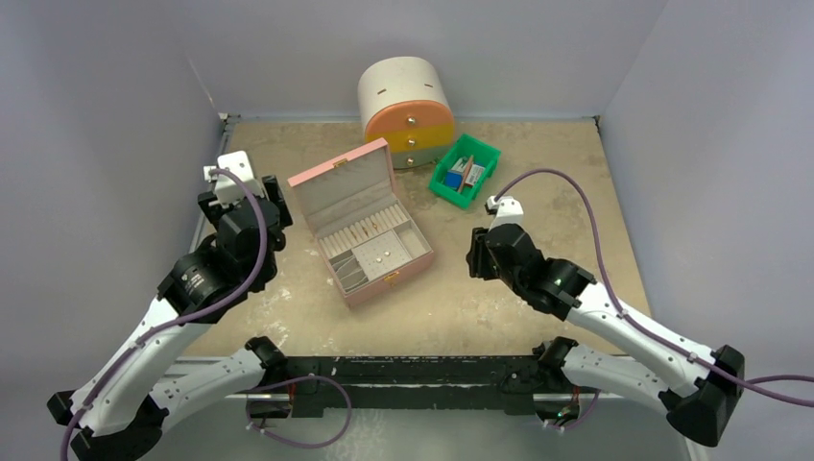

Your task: Organize the mixed jewelry

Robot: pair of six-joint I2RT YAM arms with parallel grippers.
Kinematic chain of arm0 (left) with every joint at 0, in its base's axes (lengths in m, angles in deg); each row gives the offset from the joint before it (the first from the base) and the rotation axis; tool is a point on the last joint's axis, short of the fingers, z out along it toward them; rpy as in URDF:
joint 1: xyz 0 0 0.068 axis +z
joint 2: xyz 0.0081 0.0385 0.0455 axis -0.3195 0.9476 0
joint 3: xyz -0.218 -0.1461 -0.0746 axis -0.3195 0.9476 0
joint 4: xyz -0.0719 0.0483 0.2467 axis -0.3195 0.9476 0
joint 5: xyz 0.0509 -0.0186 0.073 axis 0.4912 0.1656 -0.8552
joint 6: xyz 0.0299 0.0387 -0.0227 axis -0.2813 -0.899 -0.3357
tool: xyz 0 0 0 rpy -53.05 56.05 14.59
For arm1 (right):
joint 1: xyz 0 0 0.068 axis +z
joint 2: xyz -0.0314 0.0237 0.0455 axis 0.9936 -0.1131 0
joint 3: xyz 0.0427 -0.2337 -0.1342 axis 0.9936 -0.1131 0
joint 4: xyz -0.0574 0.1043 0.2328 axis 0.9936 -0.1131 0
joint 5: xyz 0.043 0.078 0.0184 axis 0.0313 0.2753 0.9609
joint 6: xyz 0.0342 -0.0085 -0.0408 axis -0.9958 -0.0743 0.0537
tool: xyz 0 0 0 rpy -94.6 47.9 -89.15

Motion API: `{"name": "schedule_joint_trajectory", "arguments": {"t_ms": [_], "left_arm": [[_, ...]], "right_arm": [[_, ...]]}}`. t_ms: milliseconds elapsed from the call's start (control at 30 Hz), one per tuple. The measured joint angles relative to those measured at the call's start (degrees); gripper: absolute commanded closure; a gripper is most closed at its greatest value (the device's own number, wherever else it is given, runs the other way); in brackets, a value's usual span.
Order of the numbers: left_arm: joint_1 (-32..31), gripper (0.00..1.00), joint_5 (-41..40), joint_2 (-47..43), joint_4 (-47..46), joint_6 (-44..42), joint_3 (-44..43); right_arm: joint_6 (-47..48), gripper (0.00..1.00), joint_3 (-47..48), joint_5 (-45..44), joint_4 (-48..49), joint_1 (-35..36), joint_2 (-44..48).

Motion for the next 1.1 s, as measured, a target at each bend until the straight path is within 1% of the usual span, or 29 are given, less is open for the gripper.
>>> {"name": "schedule_joint_trajectory", "arguments": {"t_ms": [200,333,400,433,567,733,867,1000,1100], "left_arm": [[0.0,0.32,-2.3,2.6,-2.7,-2.9,-2.3],[0.6,0.32,-1.7,5.6,-4.7,-4.2,-2.5],[2.3,0.32,-0.3,7.4,-5.9,-4.8,-2.5],[3.6,0.33,0.5,8.3,-6.3,-5.0,-2.5],[12.6,0.33,7.8,11.3,-8.0,-5.2,-2.4],[18.1,0.34,14.6,14.3,-10.4,-4.3,-2.4],[25.4,0.36,21.9,18.5,-11.8,-2.4,-2.4],[32.8,0.43,28.6,22.6,-12.8,-0.5,-2.5],[36.9,0.49,34.5,25.0,-13.7,1.4,-2.4]], "right_arm": [[-1.9,0.57,-4.4,4.7,2.8,-1.6,-2.0],[-3.4,0.57,-6.3,8.4,5.1,-1.9,-3.1],[-3.9,0.57,-7.0,10.0,6.3,-1.9,-3.4],[-4.2,0.57,-7.3,10.8,6.6,-1.9,-3.4],[-5.5,0.57,-8.8,13.1,8.6,-1.9,-3.2],[-7.2,0.6,-11.1,16.8,10.3,-1.9,-1.7],[-8.5,0.62,-12.6,19.9,12.0,-1.9,-0.2],[-9.7,0.67,-14.1,22.0,12.6,-1.9,2.1],[-10.3,0.71,-15.1,23.6,12.7,-1.9,4.5]]}}
